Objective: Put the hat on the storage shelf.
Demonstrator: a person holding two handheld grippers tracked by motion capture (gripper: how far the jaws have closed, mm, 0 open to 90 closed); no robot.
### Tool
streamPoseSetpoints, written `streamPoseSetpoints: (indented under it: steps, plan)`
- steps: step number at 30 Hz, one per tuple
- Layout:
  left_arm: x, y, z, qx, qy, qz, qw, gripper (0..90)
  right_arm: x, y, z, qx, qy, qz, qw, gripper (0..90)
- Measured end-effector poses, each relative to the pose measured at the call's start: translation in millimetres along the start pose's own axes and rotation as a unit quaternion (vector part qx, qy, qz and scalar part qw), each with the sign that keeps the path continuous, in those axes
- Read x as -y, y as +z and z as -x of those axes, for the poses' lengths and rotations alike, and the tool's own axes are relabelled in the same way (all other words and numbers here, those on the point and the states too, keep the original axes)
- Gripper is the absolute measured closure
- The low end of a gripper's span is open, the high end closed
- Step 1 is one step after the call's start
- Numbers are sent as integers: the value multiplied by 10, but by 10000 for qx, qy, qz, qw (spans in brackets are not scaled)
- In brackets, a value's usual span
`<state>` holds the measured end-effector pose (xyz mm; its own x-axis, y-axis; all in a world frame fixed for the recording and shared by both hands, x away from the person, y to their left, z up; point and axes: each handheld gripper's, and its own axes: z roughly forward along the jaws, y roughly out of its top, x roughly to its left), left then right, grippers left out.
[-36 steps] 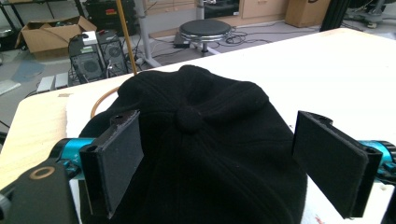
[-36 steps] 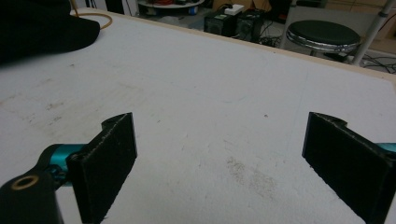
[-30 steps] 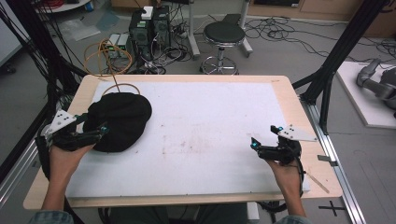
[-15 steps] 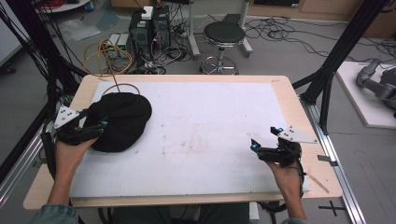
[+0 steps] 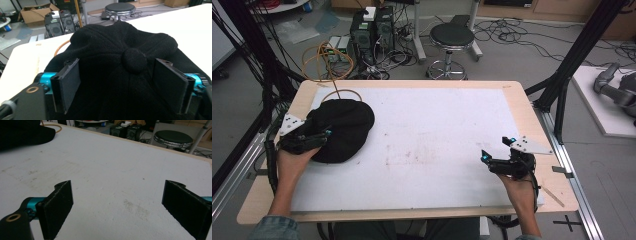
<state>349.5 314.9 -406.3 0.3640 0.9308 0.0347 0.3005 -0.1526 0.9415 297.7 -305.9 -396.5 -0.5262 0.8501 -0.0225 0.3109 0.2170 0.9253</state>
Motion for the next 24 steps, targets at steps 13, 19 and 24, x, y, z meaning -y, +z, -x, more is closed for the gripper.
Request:
streamPoseSetpoints:
  steps: [13, 19, 24]
  plan:
    - [12, 8, 11, 242, 113, -117, 9996, 585, -1, -3, 0, 4, -14, -11, 10000, 97]
    - [-12, -36, 53, 319, 373, 82, 9988, 680, 0, -12, 17, 43, -19, 11, 10000, 97]
    - [-33, -82, 67, 452, 467, 253, 9976, 719, -6, -31, 19, 45, 42, 14, 10000, 97]
